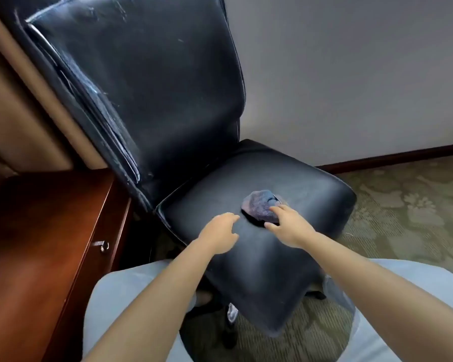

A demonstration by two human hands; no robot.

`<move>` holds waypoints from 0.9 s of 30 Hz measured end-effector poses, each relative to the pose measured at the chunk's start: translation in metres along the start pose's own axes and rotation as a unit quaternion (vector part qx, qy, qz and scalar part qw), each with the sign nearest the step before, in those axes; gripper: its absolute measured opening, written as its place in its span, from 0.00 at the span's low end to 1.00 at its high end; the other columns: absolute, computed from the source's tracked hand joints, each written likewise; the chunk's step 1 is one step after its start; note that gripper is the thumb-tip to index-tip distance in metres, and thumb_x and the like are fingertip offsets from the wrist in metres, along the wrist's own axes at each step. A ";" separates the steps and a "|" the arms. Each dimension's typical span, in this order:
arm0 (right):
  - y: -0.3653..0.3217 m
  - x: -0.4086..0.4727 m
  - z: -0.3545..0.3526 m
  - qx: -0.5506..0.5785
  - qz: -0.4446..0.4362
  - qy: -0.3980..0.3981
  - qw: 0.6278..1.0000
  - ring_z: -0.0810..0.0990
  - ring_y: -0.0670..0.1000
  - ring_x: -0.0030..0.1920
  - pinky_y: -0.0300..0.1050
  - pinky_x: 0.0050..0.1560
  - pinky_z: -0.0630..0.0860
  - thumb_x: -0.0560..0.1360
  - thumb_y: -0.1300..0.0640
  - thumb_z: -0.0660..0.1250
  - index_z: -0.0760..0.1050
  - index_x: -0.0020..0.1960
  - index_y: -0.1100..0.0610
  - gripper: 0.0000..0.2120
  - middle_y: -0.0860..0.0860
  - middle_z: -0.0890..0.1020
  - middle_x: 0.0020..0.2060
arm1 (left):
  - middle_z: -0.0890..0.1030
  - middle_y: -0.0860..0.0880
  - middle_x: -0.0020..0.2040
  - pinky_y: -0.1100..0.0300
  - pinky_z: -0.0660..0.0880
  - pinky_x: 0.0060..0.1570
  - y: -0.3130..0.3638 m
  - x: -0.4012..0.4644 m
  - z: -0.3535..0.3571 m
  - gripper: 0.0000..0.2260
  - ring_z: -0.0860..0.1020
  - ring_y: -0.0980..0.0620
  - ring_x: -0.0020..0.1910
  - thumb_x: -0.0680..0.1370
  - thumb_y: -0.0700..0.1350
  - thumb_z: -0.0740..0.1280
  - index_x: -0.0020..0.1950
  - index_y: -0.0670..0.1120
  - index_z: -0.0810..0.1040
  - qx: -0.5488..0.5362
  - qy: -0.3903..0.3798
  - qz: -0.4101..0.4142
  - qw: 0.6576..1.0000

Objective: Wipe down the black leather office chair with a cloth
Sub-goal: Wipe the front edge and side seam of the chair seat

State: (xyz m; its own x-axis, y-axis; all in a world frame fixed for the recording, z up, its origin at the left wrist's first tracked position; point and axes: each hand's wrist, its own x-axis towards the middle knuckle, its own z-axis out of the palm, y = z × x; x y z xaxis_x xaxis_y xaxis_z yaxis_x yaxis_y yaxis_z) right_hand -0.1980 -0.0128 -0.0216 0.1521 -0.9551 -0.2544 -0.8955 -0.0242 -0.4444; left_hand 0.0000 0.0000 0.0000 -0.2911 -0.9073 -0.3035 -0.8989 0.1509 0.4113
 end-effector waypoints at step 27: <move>0.004 0.040 0.028 0.249 0.094 0.070 0.961 0.73 0.52 0.40 0.45 0.38 0.68 0.74 0.63 0.59 0.71 0.42 0.57 0.05 0.51 0.77 0.38 | 0.70 0.49 0.65 0.56 0.69 0.56 -0.002 0.085 0.040 0.05 0.67 0.50 0.64 0.74 0.42 0.68 0.38 0.45 0.77 -0.103 0.064 -0.003 0.993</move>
State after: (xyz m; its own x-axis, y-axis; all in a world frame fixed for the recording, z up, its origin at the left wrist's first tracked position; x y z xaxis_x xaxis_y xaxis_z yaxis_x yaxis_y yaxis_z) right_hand -0.1840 -0.0430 -0.0578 -0.0828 -0.9600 -0.2674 -0.5849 0.2640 -0.7669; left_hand -0.0361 -0.0613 -0.0611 -0.2295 -0.9523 -0.2009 -0.8111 0.0731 0.5803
